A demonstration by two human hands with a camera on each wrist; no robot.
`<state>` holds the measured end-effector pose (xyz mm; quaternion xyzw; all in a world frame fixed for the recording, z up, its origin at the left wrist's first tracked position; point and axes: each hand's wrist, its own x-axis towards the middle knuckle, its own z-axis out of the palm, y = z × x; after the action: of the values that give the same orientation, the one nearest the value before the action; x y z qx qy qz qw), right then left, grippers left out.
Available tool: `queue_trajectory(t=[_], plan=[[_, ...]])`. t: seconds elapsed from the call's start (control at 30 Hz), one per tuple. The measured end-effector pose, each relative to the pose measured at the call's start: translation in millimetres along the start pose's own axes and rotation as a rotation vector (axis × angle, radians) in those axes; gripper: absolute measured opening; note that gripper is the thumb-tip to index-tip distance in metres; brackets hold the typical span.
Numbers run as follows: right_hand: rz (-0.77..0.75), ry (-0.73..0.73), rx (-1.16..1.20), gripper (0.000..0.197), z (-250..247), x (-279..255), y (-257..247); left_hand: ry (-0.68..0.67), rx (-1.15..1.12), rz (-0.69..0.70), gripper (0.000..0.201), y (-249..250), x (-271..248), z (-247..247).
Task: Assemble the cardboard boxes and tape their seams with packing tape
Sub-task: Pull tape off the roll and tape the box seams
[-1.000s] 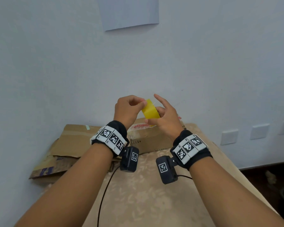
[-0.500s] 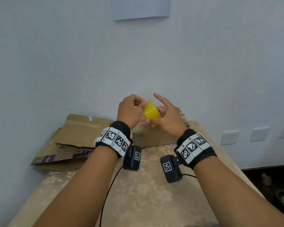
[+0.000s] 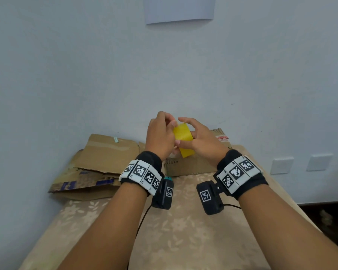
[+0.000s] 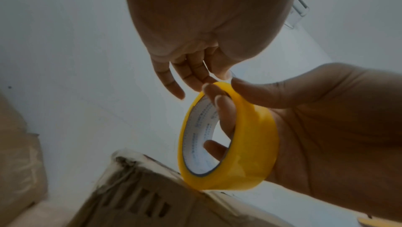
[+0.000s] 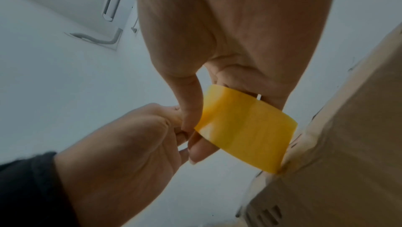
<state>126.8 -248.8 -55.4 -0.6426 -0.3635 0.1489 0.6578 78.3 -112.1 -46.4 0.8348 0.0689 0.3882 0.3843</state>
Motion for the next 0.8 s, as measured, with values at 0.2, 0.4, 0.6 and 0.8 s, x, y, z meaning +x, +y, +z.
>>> queue_trajectory(t=[0.2, 0.4, 0.6, 0.8], plan=[[0.041, -0.026, 0.038, 0.057, -2, 1, -4, 0.052, -0.189, -0.022, 0.012, 2, 1, -5], [0.053, -0.002, 0.121, 0.048, -2, -1, -11, 0.015, -0.298, -0.08, 0.02, 6, 4, -16], [0.109, -0.025, 0.218, 0.042, -3, -3, -12, 0.014, -0.29, -0.057, 0.038, 8, 3, -20], [0.166, -0.055, 0.232, 0.044, -2, -2, -12, 0.001, -0.257, -0.018, 0.037, 10, 2, -23]])
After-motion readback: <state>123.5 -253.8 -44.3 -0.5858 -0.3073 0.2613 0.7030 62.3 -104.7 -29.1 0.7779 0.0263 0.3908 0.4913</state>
